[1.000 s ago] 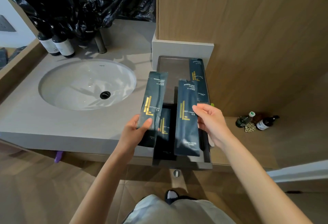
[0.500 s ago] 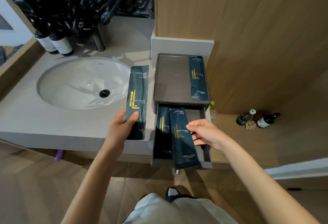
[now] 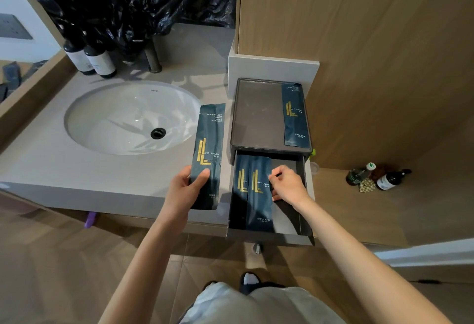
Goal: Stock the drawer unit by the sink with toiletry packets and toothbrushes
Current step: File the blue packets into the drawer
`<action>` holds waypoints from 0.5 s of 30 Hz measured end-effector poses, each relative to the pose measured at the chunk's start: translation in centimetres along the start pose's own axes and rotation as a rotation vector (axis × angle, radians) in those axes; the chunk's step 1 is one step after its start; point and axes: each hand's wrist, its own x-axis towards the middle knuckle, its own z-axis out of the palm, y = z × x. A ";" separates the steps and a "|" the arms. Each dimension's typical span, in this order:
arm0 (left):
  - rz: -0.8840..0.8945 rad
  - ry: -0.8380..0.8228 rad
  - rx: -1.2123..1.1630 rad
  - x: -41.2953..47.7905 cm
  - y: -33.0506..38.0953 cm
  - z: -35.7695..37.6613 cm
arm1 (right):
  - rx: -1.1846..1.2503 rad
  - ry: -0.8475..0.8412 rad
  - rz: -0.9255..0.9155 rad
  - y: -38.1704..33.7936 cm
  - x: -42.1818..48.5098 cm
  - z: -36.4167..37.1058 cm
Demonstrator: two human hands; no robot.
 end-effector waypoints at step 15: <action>0.033 -0.055 0.041 -0.4 0.0 -0.5 | -0.627 -0.459 -0.300 0.2 -2.4 -0.3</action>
